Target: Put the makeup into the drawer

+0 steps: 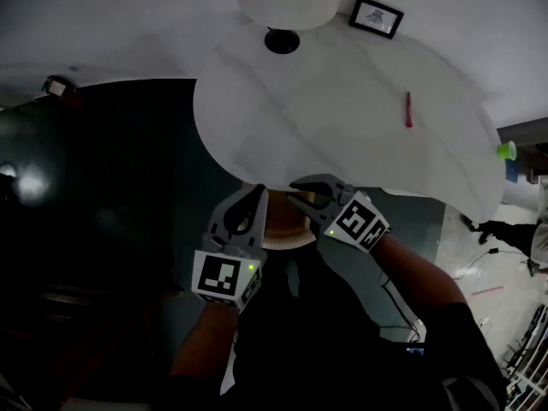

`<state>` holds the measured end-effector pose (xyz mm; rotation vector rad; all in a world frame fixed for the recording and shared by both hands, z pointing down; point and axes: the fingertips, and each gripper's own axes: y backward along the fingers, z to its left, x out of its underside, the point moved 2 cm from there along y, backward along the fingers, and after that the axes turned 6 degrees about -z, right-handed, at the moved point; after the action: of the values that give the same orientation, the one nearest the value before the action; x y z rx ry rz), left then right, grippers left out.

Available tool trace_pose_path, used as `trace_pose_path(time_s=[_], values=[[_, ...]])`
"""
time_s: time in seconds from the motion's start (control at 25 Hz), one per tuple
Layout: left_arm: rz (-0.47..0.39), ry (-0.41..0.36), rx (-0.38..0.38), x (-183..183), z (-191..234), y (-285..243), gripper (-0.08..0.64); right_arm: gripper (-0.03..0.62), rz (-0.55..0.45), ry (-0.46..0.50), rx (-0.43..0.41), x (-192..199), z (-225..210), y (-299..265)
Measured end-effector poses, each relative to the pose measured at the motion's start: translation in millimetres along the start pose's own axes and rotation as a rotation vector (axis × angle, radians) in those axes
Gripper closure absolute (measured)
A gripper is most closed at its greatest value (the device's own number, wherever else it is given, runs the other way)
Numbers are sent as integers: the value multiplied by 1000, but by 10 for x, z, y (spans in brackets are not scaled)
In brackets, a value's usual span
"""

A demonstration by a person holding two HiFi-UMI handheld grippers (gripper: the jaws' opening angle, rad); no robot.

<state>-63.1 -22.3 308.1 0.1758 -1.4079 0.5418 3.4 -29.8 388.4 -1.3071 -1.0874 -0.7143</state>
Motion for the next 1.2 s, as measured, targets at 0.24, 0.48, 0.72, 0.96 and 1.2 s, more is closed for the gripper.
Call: trace_pose_path(time_s=[0.24,0.48,0.72,0.96,1.2], values=[[3,-21,53,-248,-303,-390,549,558,-7,-75,160,66,-655,614],[36,-33,115,-315,-607,-853,549,566,23,-118,338,267,-1425,1255],[54,-37,195,-318,-972,-1367,548,565,84,-185,486,596,-2114,1839],[63,-32,248,-270,-1253,-1780,548,563,140,-245,585,942,-2646,2234],[95,-34,280,-175,-1388,-2032,549,490,177,-345,661,1303,-3076,2402]])
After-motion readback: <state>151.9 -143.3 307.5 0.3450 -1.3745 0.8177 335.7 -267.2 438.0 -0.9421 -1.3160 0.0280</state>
